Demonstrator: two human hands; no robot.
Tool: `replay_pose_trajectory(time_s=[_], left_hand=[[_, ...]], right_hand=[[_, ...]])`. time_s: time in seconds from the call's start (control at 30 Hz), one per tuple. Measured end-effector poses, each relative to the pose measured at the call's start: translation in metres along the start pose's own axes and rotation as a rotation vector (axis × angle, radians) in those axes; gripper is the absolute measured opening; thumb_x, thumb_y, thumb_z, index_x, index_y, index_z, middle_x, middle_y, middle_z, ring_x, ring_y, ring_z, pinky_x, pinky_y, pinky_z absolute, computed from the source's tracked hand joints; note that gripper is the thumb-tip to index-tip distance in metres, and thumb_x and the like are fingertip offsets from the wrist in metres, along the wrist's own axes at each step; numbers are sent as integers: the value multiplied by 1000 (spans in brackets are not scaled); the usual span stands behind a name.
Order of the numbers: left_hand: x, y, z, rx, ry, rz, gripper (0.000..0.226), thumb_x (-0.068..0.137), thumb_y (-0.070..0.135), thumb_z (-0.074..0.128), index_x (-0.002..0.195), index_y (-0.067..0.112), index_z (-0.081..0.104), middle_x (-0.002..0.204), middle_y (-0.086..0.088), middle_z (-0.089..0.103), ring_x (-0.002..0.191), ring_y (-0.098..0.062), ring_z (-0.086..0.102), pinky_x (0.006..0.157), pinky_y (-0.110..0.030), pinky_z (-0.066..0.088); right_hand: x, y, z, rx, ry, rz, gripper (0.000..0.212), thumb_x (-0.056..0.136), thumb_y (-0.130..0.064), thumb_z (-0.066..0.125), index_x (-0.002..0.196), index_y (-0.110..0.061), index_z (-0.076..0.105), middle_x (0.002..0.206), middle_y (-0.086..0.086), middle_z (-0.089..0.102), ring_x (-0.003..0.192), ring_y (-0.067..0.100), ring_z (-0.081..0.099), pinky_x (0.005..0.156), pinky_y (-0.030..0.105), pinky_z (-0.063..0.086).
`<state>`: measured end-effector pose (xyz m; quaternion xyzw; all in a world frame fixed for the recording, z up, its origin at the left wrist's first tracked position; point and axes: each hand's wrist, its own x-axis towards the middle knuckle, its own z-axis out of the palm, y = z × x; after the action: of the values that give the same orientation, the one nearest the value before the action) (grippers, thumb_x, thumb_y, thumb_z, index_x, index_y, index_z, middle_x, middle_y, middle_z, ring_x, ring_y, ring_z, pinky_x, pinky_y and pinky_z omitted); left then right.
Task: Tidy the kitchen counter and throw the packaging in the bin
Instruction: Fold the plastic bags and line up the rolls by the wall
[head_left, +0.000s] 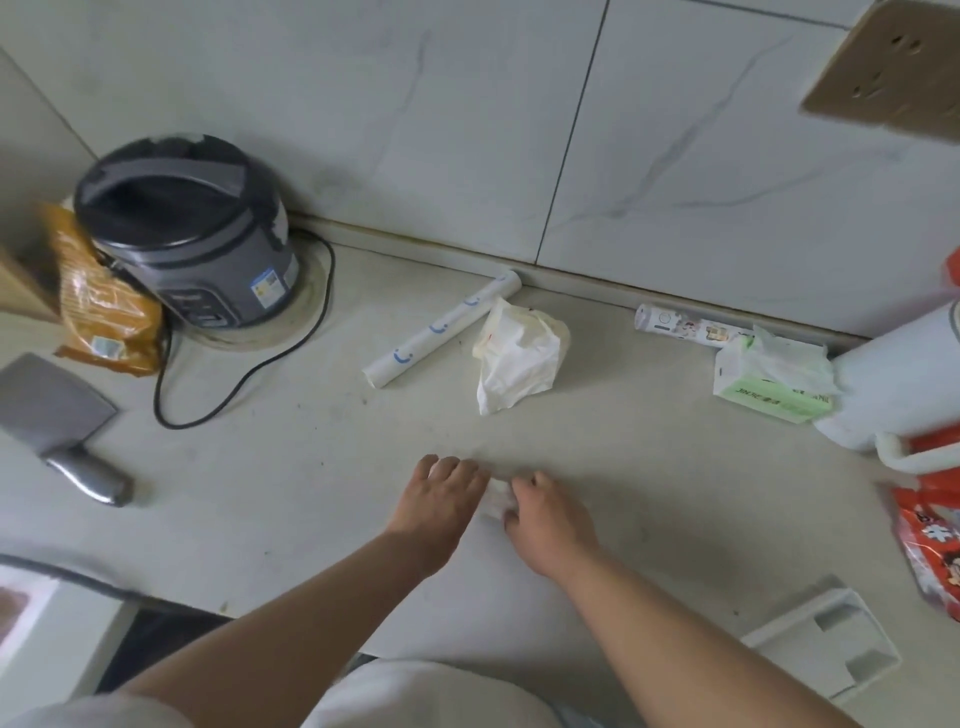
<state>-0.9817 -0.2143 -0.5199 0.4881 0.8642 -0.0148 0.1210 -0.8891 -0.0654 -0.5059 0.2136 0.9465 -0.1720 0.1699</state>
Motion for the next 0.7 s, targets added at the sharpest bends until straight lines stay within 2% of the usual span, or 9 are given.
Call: replay_pose_trajectory(time_s=[0.2, 0.33, 0.47, 0.57, 0.7], left_hand=[[15, -12, 0, -2, 32, -72, 58, 85, 14, 60, 140, 20, 43, 132, 1, 52, 119, -25, 49, 109, -40, 29], [20, -15, 0, -85, 54, -74, 61, 84, 30, 64, 141, 19, 44, 134, 0, 52, 125, -26, 46, 112, -42, 25], [24, -18, -1, -147, 77, -105, 70, 81, 42, 68, 142, 20, 42, 139, -1, 49, 129, -26, 44, 113, -43, 25], [28, -20, -3, -168, 90, -103, 66, 79, 39, 74, 137, 20, 49, 133, -2, 54, 123, -27, 50, 109, -43, 31], [35, -25, -4, -154, 118, -83, 53, 73, 32, 81, 120, 17, 61, 112, -3, 62, 105, -29, 59, 98, -44, 42]], right_hand=[[27, -3, -11, -3, -58, -58, 29, 88, -37, 55, 108, -16, 56, 115, 9, 52, 111, 34, 54, 87, 41, 47], [46, -2, -25, -15, -97, -84, 37, 83, -43, 56, 109, -17, 55, 118, 9, 50, 114, 33, 50, 90, 42, 46], [66, -2, -37, -30, -77, -129, 41, 82, -41, 56, 113, -14, 56, 118, 10, 52, 113, 33, 49, 92, 43, 47], [74, -3, -42, -4, -18, -131, 39, 85, -36, 56, 116, -13, 57, 119, 10, 54, 112, 32, 50, 91, 44, 47], [80, -3, -44, -13, 53, -147, 31, 86, -25, 55, 113, -10, 59, 115, 11, 56, 106, 33, 51, 88, 44, 47]])
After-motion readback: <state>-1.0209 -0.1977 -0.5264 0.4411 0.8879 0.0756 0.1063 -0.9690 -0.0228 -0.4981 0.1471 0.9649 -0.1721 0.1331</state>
